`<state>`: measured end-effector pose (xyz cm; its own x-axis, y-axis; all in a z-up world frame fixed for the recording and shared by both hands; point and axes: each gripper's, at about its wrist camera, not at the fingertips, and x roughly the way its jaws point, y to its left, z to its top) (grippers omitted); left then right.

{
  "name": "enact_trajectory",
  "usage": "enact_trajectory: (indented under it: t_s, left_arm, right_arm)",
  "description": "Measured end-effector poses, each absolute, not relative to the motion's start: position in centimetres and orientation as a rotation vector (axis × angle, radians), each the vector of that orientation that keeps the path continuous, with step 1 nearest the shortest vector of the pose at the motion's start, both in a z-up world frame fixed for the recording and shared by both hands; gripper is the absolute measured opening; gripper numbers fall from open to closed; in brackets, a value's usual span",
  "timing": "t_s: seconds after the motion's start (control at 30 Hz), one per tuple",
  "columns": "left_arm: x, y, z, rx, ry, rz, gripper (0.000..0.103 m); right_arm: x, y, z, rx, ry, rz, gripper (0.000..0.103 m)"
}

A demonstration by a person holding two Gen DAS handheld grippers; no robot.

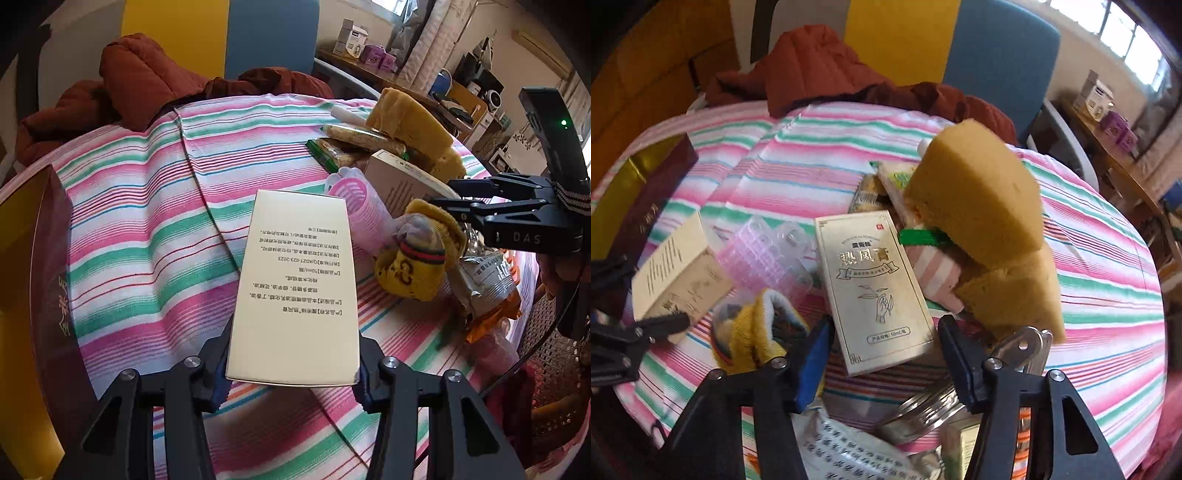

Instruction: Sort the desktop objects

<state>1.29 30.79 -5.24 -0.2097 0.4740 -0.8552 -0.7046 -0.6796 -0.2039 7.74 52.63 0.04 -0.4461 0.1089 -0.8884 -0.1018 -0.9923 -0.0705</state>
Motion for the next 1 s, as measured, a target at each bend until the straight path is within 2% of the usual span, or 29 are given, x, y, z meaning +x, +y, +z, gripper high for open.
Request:
enact_trajectory:
  t_s: [0.4, 0.6, 0.73, 0.93, 1.0]
  left_arm:
    - [1.8, 27.6, -2.4, -1.218, 0.193, 2.016, 0.051]
    - [3.3, 26.3, -3.4, -1.249, 0.205, 2.035, 0.052]
    - [4.2, 25.7, -4.4, -1.263, 0.239, 2.042, 0.051]
    - [5.7, 24.5, -5.5, -1.285, 0.252, 2.025, 0.052]
    - [6.0, 24.5, -6.0, -1.295, 0.259, 2.019, 0.051]
  right_arm:
    - [9.6, 50.4, 5.9, -1.313, 0.268, 2.610, 0.054]
    - [12.7, 44.8, 8.9, -1.188, 0.292, 2.747, 0.054]
    - [15.2, 41.4, 6.8, -1.224, 0.405, 2.768, 0.054]
    - [17.9, 38.0, 1.6, -1.398, 0.328, 2.655, 0.053]
    - [18.6, 37.9, 0.0, -1.439, 0.371, 2.637, 0.053]
